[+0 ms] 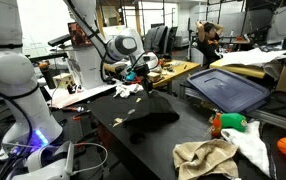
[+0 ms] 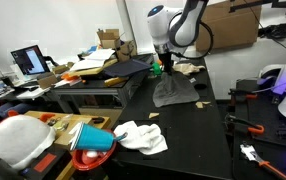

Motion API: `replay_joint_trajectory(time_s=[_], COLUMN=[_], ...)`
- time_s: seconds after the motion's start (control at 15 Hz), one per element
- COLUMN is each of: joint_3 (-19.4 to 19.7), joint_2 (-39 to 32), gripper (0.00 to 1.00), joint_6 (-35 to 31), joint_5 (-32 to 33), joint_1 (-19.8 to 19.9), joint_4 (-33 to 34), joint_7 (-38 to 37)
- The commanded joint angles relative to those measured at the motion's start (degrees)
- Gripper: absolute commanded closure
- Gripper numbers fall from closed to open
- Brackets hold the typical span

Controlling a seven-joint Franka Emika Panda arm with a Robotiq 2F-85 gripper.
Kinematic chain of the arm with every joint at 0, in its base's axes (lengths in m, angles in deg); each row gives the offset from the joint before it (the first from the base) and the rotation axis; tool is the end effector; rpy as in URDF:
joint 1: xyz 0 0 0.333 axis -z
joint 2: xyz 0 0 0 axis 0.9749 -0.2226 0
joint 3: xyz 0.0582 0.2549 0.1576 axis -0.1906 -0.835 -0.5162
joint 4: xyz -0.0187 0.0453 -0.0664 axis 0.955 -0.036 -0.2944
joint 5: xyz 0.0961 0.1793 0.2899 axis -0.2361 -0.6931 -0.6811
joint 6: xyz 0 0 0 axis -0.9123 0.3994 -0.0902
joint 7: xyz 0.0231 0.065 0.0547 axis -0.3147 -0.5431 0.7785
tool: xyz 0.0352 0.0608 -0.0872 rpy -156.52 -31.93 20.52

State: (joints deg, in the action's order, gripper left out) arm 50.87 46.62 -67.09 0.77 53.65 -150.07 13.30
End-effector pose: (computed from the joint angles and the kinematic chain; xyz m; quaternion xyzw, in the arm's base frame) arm 0.4810 -0.0503 0.2622 0.9805 -0.0532 0.0592 0.1795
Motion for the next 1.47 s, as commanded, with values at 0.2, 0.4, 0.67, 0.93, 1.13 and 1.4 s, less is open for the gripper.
replay_joint_trajectory(time_s=[0.2, 0.4, 0.67, 0.93, 1.13, 1.4], joint_3=[-18.28, -22.79, -25.26, -25.68, -25.57, -25.62], joint_2=[1.18, -0.23, -2.85, -5.34, -6.70, -6.30], gripper=[0.99, 0.99, 0.99, 0.99, 0.99, 0.99], joint_6=[14.71, 18.35, 22.24, 24.63, 25.55, 25.10], joint_5=[3.80, 5.42, 9.99, 13.95, 16.38, 18.61], joint_1=[7.89, 9.77, 11.23, 12.15, 12.61, 13.27], joint_4=[6.31, 8.20, 9.28, 9.13, 8.96, 7.77], joint_7=[-1.76, -1.74, -1.94, -2.25, -2.92, -4.60])
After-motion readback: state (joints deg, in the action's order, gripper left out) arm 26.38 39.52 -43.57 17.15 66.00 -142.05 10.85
